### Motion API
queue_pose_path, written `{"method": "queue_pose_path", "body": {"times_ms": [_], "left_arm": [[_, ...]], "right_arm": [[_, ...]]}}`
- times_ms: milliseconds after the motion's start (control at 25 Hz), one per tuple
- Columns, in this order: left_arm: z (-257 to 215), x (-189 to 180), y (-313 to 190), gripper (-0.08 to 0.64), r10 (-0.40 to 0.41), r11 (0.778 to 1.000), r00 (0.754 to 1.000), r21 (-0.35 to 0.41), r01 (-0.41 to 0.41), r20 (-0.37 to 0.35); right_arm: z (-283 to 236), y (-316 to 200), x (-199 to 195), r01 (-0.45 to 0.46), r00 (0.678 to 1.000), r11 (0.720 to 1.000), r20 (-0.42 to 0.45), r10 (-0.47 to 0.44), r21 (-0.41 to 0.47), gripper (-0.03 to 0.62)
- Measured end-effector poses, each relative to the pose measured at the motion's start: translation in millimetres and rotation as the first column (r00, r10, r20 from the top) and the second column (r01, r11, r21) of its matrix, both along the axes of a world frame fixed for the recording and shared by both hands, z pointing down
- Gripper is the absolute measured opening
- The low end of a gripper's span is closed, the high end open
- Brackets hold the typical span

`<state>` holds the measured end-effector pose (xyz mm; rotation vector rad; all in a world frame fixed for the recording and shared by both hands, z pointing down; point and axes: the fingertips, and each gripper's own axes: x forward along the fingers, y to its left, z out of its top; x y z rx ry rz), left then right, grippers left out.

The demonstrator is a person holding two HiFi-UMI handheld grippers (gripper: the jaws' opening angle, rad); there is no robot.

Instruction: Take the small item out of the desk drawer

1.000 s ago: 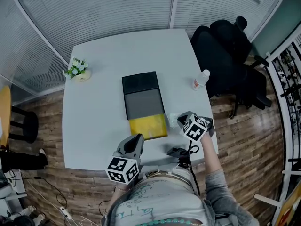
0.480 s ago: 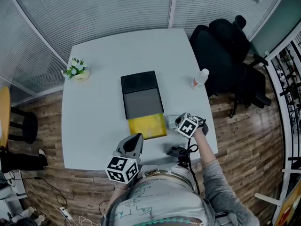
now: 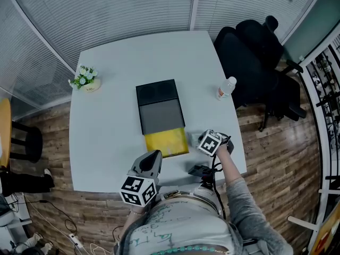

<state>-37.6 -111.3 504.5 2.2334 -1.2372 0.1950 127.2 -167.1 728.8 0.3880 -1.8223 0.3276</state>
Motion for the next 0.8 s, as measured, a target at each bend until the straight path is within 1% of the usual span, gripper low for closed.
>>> {"method": "queue_pose_path", "body": {"times_ms": [120,320,800], "left_arm": [[1.2,1.2,-0.7,-0.003,0.009,1.0,1.0,-0.005,-0.009,-0.001],[3.4,4.7,-1.9,-0.003,0.026,1.0,1.0,-0.01,-0.026,0.001],[3.9,2.5,1.7,-0.003,0.021,1.0,1.0,-0.018,-0.021,-0.004]], "right_arm": [[0.6,-0.2,-1.4,0.005,1.0,1.0,0.0,-0.005,0.001,0.005],[2.6,-1.7,-0.7,-0.016,1.0,1.0,0.003,0.016,-0.014,0.003],[1.4,-0.1,-0.6,-0.017,1.0,1.0,-0.005,0.017,-0.012,0.003]]}}
